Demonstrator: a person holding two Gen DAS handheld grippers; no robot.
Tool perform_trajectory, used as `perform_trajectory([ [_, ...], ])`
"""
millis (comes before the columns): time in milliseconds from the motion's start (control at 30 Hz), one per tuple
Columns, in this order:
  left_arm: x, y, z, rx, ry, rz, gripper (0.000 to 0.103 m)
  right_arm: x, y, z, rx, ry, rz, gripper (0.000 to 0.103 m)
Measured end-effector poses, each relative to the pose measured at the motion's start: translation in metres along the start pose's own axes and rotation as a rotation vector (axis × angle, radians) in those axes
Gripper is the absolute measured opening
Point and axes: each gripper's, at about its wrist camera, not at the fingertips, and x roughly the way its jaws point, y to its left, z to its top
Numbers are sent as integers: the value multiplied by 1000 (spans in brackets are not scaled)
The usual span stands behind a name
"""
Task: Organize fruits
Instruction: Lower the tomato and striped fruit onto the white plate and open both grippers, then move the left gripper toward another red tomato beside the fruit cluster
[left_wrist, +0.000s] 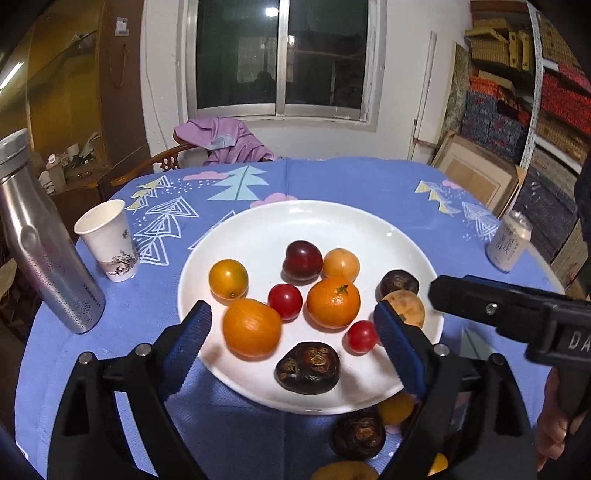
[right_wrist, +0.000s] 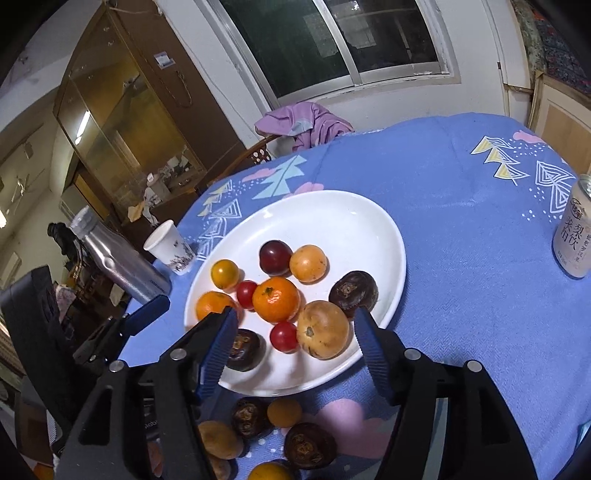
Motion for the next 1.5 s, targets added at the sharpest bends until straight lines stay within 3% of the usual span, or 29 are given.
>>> perform_trajectory([
  [200, -16, 30, -9, -106, -3, 2, 92, -30, 0, -10, 28, -33, 61, 77],
  [367, -35, 52, -34, -139, 1, 32, 95, -49, -7, -27, 50, -54, 82, 77],
  [533, -46, 75, -65, -209, 35, 65, 96, -64, -34, -60, 110, -65, 66, 79],
  [700, -63, 90, -88, -264, 36, 65, 96, -69, -76, -88, 270, -40, 63, 82],
  [867, -67, 91, -98, -257, 44, 73, 98, -69, -90, -90, 348, -46, 95, 82],
  [1200, -67, 82, -92, -209, 48, 51, 98, -68, -65, -88, 239, -31, 88, 88],
  [1500, -63, 68, -93, -157, 73, 14, 98, -68, -68, -89, 255, -13, 92, 88],
])
